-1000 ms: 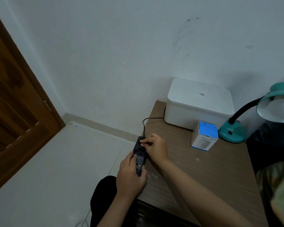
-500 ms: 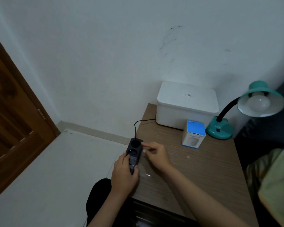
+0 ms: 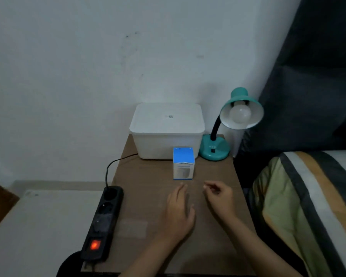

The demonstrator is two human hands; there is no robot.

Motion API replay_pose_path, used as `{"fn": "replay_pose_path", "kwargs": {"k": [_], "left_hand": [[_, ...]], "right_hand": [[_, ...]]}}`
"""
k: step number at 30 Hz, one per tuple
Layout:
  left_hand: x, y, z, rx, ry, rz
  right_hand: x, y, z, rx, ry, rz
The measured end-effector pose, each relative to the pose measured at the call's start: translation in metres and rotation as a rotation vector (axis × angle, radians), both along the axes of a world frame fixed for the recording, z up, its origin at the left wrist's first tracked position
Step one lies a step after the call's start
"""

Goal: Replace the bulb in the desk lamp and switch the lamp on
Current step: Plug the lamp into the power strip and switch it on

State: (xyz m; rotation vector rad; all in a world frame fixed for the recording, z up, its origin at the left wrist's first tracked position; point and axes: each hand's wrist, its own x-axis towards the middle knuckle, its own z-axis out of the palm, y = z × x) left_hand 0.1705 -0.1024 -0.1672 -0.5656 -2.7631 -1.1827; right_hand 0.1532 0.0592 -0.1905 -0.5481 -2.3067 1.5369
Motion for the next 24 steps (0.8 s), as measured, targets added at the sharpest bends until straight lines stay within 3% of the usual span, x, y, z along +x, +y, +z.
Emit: {"fn": "replay_pose_path", "kwargs": {"k": [8,18,24], "left_hand": [[-0.082,0.097,-0.029,-0.046,0.002,-0.175],[-0.132,0.134,-0.052,-0.231,0.045,-0.079],[-0.137,0.136,-0.065,-0.228,0.068,-0.059]], "right_hand": [[-0.060,0.076,0.000,0.191,0.134,-0.096],[-0.119,0.100,-0.021,0.421,0.177,0.036],[-0.125,0.102,-0.035,0.498,0.192,0.046]]}}
